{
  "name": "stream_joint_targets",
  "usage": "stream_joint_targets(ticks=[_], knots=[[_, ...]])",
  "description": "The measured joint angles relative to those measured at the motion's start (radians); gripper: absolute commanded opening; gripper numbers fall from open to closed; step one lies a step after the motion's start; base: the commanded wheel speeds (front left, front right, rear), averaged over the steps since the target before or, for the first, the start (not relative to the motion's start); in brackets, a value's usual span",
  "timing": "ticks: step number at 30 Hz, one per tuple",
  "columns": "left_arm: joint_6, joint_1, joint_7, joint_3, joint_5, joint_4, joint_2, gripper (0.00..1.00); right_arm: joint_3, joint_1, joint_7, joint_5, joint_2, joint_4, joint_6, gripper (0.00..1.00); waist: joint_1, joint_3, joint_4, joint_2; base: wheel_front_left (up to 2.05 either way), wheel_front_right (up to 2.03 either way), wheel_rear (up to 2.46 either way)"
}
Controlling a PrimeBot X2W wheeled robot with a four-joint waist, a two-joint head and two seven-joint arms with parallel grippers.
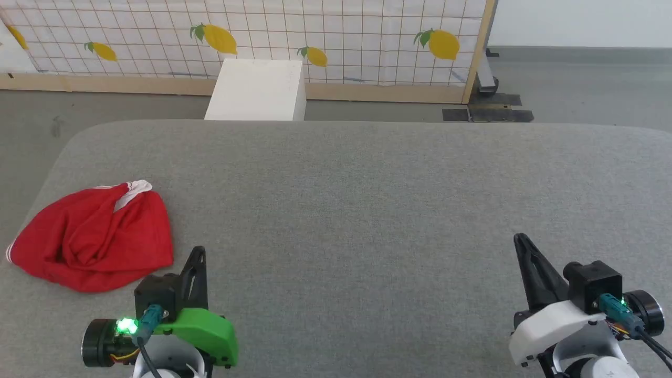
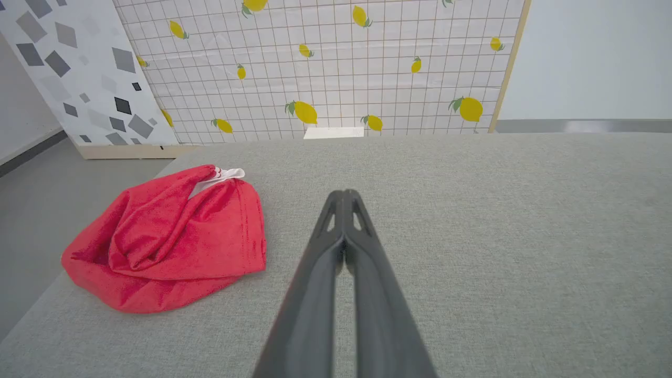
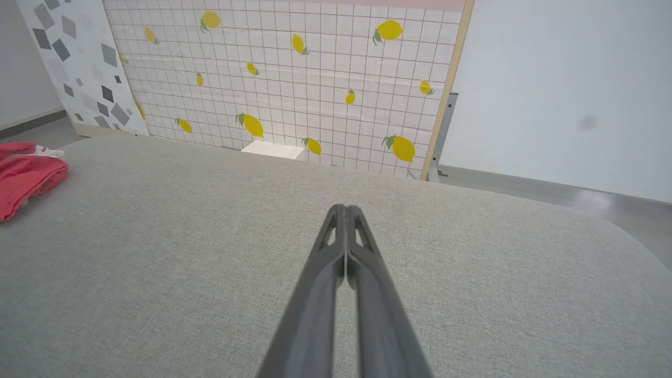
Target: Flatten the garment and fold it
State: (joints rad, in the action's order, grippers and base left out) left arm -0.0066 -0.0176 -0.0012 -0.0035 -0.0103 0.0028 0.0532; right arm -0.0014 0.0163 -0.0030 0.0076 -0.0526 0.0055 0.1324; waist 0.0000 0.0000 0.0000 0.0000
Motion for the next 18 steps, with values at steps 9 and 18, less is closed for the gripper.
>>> stream_joint_targets(ticks=[9, 18], knots=[[0.0, 0.0, 0.0, 0.0, 0.0, 0.0, 0.0, 0.0, 0.0, 0.0, 0.0, 0.0, 0.0, 0.0, 0.0, 0.0, 0.0, 0.0, 0.0, 0.0, 0.0, 0.0, 0.0], [0.0, 0.0, 0.0, 0.0, 0.0, 0.0, 0.0, 0.0, 0.0, 0.0, 0.0, 0.0, 0.0, 0.0, 0.0, 0.0, 0.0, 0.0, 0.0, 0.0, 0.0, 0.0, 0.0]])
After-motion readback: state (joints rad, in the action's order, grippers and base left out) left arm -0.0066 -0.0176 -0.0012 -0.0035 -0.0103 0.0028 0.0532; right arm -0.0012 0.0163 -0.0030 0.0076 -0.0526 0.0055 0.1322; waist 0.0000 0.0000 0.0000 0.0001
